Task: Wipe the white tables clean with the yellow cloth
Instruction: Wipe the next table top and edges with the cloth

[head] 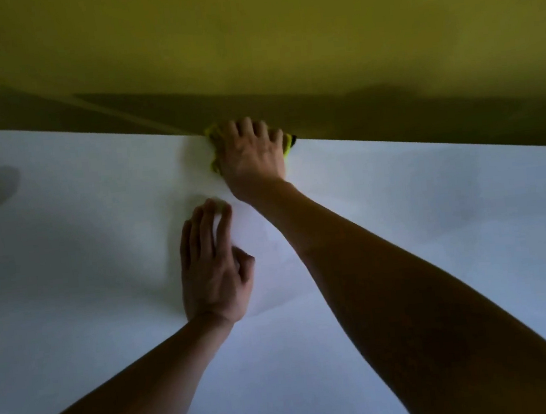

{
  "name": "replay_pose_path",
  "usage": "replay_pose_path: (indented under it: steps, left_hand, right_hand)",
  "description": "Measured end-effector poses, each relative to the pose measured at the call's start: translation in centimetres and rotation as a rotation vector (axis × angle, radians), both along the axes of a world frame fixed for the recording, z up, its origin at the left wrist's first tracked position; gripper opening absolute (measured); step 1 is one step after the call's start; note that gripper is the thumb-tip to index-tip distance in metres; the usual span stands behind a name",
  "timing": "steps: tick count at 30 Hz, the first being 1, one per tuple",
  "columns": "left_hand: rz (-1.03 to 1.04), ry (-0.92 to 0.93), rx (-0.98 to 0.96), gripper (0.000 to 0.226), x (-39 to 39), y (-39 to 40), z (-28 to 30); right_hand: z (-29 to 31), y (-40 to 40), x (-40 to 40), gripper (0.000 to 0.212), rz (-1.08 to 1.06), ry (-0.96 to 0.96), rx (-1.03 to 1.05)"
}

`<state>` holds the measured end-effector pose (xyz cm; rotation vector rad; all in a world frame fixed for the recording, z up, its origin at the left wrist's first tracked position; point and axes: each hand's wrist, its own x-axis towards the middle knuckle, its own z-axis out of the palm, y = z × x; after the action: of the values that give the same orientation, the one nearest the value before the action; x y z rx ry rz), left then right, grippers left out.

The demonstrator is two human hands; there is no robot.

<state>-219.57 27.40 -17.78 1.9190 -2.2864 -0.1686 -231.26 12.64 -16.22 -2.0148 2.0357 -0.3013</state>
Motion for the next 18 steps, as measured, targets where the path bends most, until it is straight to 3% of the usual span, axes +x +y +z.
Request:
replay_pose_path:
  steps: [5, 8, 11, 15, 18]
  left_hand:
    - [0.003, 0.029, -0.028, 0.070, -0.3, 0.0, -0.1]
    - [0.005, 0.041, -0.026, 0.071, -0.3, 0.0, 0.0]
    - [0.007, 0.068, -0.015, 0.071, -0.4, 0.0, 0.3]
    - [0.021, 0.082, -0.018, 0.070, -0.5, 0.0, 0.3]
    - [0.026, 0.086, -0.035, 0.067, -0.5, 0.1, 0.2]
  right_hand:
    - [-0.8, 1.7, -5.7, 0.042, 0.048, 0.010, -0.032]
    - [-0.9, 5.0, -13.9, 0.046, -0.065, 0.137, -0.052]
    - [-0.3, 7.5, -20.0, 0.044, -0.234, 0.093, -0.063]
    - [-0.5, 6.7, -18.3, 0.042, -0.356, 0.134, -0.040]
    - [-0.4, 4.8, -12.6, 0.041, -0.303, 0.143, 0.008]
